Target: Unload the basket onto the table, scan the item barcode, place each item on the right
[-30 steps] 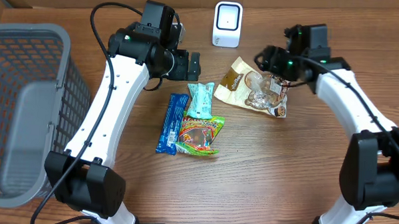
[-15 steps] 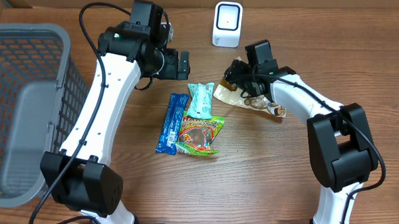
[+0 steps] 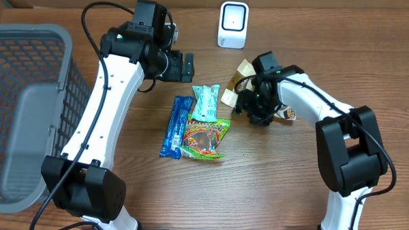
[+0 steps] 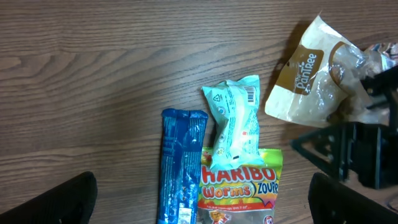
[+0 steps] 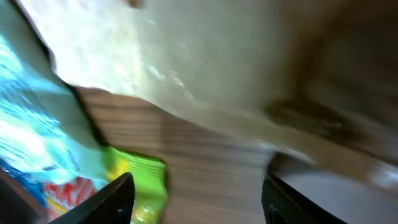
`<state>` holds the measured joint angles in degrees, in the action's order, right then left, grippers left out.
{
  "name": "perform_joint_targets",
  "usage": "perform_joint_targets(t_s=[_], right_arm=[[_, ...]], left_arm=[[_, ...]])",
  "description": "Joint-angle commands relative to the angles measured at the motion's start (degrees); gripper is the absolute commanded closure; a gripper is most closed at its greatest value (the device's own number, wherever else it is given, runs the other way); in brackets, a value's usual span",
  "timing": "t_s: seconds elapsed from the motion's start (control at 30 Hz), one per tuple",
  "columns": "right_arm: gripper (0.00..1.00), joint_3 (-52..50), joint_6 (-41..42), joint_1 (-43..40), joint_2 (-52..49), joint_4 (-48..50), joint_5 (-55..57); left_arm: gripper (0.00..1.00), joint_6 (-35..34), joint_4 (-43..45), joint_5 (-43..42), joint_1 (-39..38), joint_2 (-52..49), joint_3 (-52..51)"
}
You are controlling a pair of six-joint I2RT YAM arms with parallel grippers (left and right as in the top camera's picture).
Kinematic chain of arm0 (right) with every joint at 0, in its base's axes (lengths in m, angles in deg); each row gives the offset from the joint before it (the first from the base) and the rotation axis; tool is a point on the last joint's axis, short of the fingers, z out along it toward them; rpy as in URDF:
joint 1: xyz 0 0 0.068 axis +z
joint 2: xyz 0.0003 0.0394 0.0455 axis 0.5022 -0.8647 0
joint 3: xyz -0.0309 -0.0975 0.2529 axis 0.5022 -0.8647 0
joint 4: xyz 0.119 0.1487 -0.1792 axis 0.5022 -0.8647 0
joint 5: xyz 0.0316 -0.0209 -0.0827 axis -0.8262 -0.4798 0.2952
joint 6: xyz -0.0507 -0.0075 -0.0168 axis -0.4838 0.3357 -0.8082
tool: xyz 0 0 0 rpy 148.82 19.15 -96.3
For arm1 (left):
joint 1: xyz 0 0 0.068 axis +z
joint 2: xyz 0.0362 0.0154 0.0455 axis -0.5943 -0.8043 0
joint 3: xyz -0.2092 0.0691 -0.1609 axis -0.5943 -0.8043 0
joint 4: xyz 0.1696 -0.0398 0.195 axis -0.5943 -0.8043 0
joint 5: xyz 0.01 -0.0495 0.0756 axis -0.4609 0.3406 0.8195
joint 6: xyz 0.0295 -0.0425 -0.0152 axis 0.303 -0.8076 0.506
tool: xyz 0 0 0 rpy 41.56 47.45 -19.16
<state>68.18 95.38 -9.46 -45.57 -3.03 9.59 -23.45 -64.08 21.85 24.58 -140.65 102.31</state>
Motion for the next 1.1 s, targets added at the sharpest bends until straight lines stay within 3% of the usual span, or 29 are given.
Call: perform_joint_targets(t_s=[0.0,0.27,0.53,0.7,0.87,1.07], right_arm=[[0.33,5.42,-4.79,-2.91,-0.63,-5.38,2.60],[0.32,6.36,-0.52,-8.96,-0.63,-10.86,5.05],[0.34,2.80,11.02,-9.66,-0.66,-2.08,11.08],[0.35,2.49,12.24,-9.66,-0.70,1.95,20.41],[0.33,2.19,3.41,-9.68,-0.70,5.03,24.63],[0.24,2.19,-13.64,-10.51,-0.70,4.26,26.25]], left_arm=[[0.00,1.33,0.04,0.39,-0.02,-0.74,-0.24],[0.00,1.55,0.04,0.39,-0.02,-0.74,-0.24],[0.00,1.53,0.02,0.39,-0.02,-0.74,-0.24],[0.00,1.51,0.00,0.35,-0.04,-0.74,-0.24],[0.00,1.46,-0.17,-0.63,-0.15,-0.74,-0.24],[0.00,1.46,-0.17,-0.94,-0.20,-0.74,-0.24]])
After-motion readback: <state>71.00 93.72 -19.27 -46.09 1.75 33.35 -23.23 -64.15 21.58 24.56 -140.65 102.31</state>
